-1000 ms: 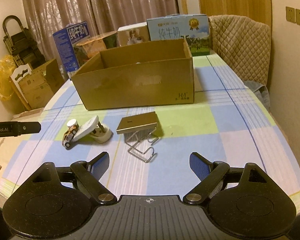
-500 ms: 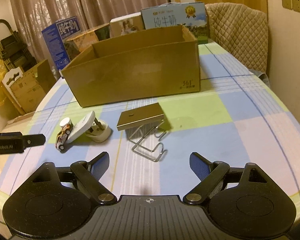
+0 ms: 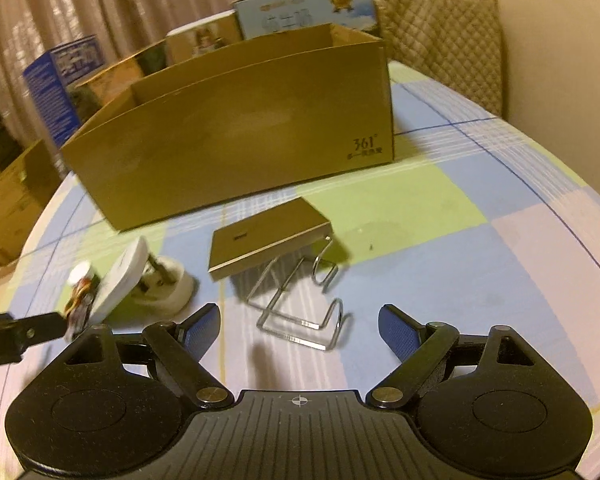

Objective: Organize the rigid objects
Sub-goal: 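Grasp the toy race car with the left tool while the right tool grasps the wire rack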

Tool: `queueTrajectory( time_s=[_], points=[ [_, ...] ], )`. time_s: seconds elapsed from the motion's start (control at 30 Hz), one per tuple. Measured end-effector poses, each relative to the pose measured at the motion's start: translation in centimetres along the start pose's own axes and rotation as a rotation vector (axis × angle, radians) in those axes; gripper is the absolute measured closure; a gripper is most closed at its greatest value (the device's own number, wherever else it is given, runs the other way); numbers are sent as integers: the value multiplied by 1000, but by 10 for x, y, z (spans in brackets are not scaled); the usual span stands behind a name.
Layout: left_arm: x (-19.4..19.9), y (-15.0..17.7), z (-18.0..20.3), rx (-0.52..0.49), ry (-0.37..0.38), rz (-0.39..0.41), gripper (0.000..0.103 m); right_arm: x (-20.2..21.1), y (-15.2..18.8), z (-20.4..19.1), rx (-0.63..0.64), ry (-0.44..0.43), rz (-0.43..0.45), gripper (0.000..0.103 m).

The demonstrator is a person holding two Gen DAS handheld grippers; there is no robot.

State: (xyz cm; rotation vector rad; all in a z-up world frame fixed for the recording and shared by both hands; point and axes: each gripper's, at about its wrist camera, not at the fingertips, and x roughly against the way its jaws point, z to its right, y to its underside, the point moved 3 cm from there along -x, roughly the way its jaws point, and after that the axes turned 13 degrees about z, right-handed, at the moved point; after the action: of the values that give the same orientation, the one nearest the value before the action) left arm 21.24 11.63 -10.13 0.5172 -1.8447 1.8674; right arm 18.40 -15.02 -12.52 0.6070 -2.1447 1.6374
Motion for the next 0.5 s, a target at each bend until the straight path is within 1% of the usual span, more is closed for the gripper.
queueTrajectory(
  time_s=[0.07, 0.2, 0.23, 0.27, 0.3, 0.33, 0.37, 0.5],
  points=[
    [-1, -1, 1, 9, 13, 5, 9, -6, 1, -2, 6, 35, 6, 19],
    [-4, -1, 3, -3, 20, -1, 9, -16, 3, -2, -23, 70, 12, 22],
    [-4, -1, 3, -6, 20, -5, 9, -19, 3, -4, -19, 77, 11, 25],
    [-5, 0, 2, -7, 21, -8, 9, -21, 3, -4, -18, 82, 6, 32],
    [-6, 1, 2, -8, 23, -11, 9, -24, 4, -5, -21, 85, 0, 34],
    [-7, 1, 1, -10, 25, -15, 9, -24, 3, -6, -10, 91, 4, 41],
    [-8, 2, 0, -18, 25, -22, 9, -25, 4, -7, 3, 89, 1, 46],
    [-15, 6, -2, -68, 17, -48, 9, -21, 5, -6, 48, 62, -21, 47]
  ],
)
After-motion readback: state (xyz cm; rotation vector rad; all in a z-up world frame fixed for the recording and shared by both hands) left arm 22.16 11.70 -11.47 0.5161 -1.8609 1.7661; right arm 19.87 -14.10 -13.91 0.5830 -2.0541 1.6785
